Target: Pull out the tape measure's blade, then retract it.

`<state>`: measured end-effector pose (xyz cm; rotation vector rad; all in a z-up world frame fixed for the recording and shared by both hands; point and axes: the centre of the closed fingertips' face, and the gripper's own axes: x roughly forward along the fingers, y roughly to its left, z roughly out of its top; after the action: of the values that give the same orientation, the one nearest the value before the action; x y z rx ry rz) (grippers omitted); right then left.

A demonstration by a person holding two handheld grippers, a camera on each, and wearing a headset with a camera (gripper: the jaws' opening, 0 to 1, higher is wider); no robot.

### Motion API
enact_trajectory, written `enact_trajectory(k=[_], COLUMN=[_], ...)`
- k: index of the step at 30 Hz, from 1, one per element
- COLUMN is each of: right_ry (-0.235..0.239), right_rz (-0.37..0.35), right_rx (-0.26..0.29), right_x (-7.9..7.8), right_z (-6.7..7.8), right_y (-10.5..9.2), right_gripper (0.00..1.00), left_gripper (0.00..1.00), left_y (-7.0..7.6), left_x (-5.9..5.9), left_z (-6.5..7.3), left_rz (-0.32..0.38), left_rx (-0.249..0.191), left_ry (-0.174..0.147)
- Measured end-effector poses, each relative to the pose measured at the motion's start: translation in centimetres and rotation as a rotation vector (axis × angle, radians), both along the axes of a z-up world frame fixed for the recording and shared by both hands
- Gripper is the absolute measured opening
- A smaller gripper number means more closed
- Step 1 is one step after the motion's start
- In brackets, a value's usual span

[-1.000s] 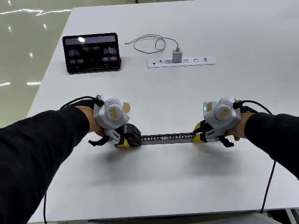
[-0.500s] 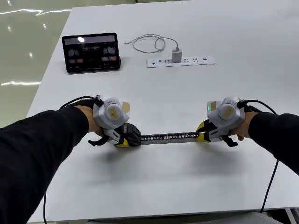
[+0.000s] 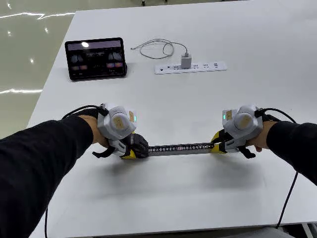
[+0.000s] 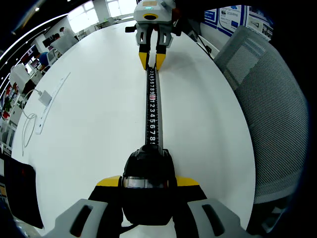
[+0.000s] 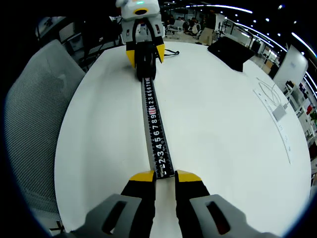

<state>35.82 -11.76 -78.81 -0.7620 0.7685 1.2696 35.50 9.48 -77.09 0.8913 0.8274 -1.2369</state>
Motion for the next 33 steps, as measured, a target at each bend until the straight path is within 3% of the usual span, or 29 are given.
enact_trajectory(k=[33], right_ry=[0.006], right_rz=[-0.041], right_rx=[-0.02], right_x=[0.0], right_z=[0.3], right_y=[-2.9], right_gripper=[0.1], left_gripper=[0.35], left_y=[0.0], left_x=[0.1], left_z=[-0.1], left_rz=[0.003], left_rx=[0.0], left_ry=[0.0])
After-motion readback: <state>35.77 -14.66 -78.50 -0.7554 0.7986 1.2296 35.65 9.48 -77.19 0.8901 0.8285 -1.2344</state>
